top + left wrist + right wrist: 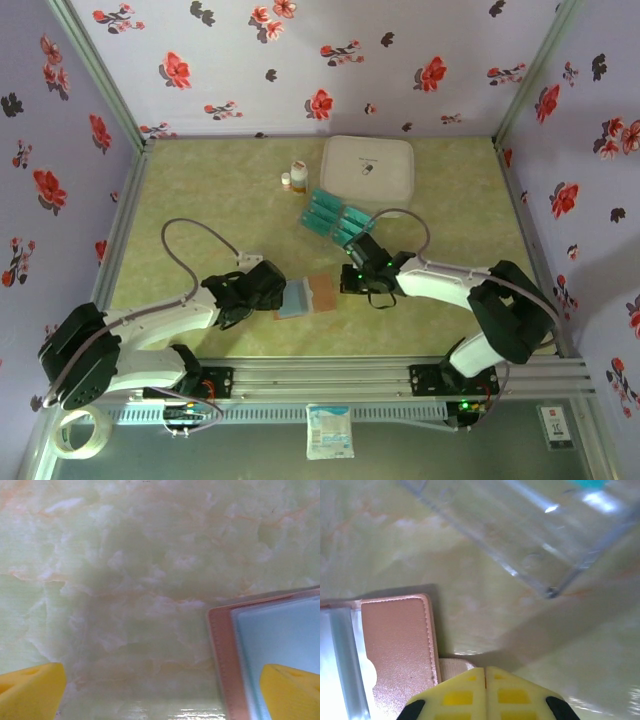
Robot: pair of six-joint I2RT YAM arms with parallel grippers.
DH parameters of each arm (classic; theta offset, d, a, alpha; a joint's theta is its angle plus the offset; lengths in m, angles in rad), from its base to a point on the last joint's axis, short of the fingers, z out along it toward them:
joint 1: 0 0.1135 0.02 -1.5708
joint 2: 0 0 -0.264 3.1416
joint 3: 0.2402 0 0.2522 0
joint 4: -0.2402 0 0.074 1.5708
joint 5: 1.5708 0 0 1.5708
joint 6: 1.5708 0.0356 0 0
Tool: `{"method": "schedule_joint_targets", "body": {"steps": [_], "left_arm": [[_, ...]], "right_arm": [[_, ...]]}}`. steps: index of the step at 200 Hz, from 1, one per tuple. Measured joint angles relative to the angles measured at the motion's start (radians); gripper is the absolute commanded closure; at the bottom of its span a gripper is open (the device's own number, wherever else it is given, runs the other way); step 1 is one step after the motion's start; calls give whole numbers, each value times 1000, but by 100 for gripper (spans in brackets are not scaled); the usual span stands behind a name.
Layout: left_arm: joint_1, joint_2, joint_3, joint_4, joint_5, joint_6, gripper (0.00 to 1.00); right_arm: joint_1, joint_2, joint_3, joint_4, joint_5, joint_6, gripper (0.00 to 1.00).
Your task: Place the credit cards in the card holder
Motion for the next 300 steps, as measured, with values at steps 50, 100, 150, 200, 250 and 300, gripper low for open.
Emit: {"method": "schedule_joint_targets", "body": {"steps": [50, 100, 150, 200, 250, 300], "left_arm": [[-5, 41, 36, 24, 11, 8, 0], [-16, 79, 68, 39, 19, 31, 0], [-18, 87, 73, 48, 19, 43, 0], [-18, 102, 96, 50, 19, 62, 0], [-11, 121, 103, 56, 18, 84, 0], [21, 128, 103, 58, 18, 100, 0]], "right_arm": [[-83, -101, -103, 1, 0, 1, 98], [-87, -195, -113, -69, 0, -13, 28], [-94, -298, 91, -289, 115, -145, 1], [-96, -314, 192, -386, 285, -277, 1], [-108, -201, 311, -410, 349, -359, 1], [-108, 13, 519, -474, 294, -490, 19]]}}
